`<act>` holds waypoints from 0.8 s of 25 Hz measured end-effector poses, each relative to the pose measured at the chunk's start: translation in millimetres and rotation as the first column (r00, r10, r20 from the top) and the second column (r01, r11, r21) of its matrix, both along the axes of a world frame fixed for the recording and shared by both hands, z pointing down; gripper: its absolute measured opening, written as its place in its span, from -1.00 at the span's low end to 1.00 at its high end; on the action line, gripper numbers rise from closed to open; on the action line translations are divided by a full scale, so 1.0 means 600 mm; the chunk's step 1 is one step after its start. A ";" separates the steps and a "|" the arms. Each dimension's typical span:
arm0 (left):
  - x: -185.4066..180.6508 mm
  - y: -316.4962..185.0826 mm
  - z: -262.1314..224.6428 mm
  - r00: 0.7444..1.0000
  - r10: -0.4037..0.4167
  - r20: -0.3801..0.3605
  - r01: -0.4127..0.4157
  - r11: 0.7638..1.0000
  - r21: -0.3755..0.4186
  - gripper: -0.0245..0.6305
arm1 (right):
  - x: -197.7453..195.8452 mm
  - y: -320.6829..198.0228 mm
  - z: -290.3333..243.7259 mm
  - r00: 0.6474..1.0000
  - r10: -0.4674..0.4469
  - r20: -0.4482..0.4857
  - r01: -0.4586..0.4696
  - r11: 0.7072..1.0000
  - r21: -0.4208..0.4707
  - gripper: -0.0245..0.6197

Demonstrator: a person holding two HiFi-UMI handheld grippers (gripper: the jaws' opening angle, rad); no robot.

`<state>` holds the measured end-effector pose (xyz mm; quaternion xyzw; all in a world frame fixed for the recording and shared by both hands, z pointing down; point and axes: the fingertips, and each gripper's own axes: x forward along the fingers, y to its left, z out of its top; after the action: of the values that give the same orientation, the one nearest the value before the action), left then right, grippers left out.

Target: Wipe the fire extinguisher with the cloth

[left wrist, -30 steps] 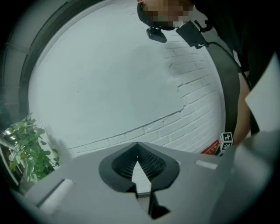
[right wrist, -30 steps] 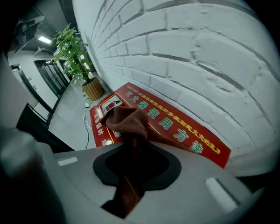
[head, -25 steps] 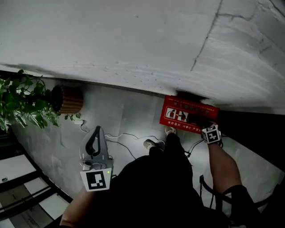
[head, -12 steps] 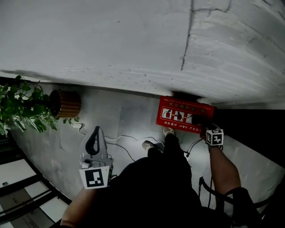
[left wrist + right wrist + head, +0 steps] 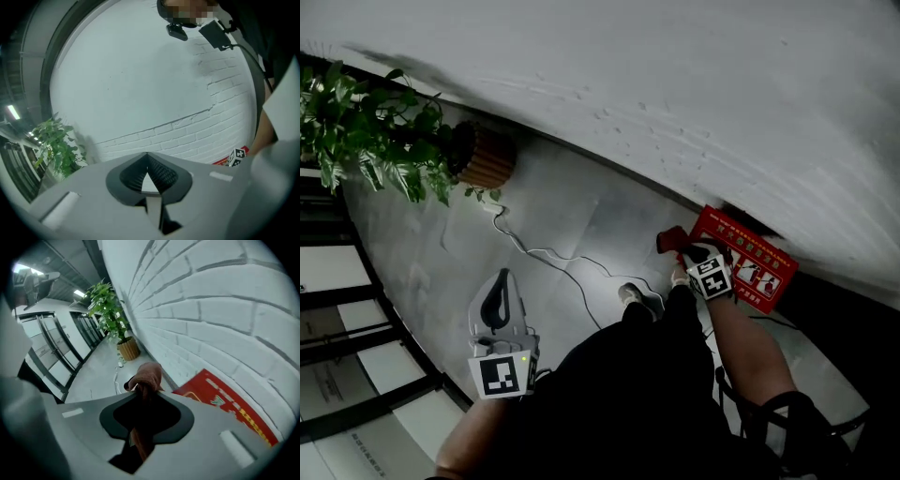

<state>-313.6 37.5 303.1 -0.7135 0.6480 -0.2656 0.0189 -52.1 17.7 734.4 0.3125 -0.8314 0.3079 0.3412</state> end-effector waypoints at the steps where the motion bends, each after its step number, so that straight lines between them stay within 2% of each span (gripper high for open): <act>1: -0.015 0.009 0.000 1.000 -0.024 0.012 0.025 1.000 -0.008 -0.93 | -0.023 -0.001 0.006 1.000 -0.024 -0.003 0.024 0.999 -0.024 -0.72; 3: -0.034 0.023 -0.001 0.998 -0.055 0.015 0.055 0.998 -0.007 -0.93 | -0.039 0.006 0.031 0.999 -0.020 -0.030 0.018 0.996 -0.091 -0.72; 6: -0.053 0.039 -0.001 0.996 -0.091 0.011 0.091 0.996 -0.004 -0.93 | -0.013 0.038 0.064 0.996 0.038 -0.085 -0.054 0.980 -0.191 -0.72; 9: -0.059 0.043 0.003 0.994 -0.108 0.015 0.108 0.994 -0.025 -0.93 | 0.012 0.068 0.066 0.996 0.023 -0.085 -0.039 0.982 -0.186 -0.72; 13: -0.020 0.018 0.013 0.999 -0.035 -0.028 0.035 0.999 -0.019 -0.93 | 0.058 0.096 0.065 0.994 0.021 -0.105 -0.039 0.984 -0.172 -0.73; 20: 0.079 -0.039 0.028 0.989 0.132 -0.064 -0.134 0.991 -0.026 -0.93 | 0.169 0.153 0.048 0.979 0.162 -0.121 -0.181 0.969 -0.169 -0.73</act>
<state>-266.3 14.3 319.9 -0.7633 0.5953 -0.2511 0.0057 49.1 109.6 763.3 0.3673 -0.7506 0.3929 0.3839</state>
